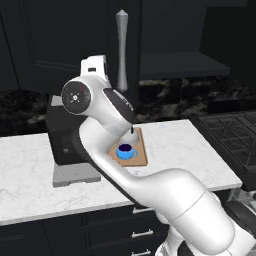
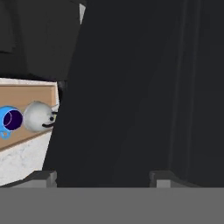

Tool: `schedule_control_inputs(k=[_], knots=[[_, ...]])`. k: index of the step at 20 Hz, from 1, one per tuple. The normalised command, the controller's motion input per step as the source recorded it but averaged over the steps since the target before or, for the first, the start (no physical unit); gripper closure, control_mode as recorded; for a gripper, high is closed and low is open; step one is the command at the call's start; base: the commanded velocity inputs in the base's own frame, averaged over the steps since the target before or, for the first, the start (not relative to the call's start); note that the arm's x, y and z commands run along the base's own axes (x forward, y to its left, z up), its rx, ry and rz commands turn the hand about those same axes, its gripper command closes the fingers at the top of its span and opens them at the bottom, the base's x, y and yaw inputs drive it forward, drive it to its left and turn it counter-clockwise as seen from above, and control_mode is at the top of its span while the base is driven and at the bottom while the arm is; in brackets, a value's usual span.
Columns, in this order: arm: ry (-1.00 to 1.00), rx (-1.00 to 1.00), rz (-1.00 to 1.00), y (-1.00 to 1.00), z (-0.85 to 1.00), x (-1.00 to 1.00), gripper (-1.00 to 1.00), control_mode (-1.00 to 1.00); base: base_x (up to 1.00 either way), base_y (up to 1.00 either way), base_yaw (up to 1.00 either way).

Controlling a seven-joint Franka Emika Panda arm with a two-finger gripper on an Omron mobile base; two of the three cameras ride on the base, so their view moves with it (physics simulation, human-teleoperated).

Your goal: Pick the kettle from the counter and place it on the tray. Then pick the mug from the cabinet and place it on the tray. Then close the cabinet doors.

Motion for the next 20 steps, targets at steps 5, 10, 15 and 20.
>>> schedule_control_inputs(k=[5,10,15,20], knots=[[0.0,0.04,0.0,-0.38,0.0,0.89,-1.0,-1.0,0.0,0.0,0.0],[0.0,0.04,0.01,-0.2,-0.01,0.89,-1.0,-1.0,0.0,0.0,0.0],[0.0,0.01,0.03,-0.14,-0.01,0.79,-1.0,-1.0,0.0,0.0,0.0],[0.01,0.0,0.06,-0.11,-0.03,0.82,-1.0,-1.0,0.0,0.0,0.0]])
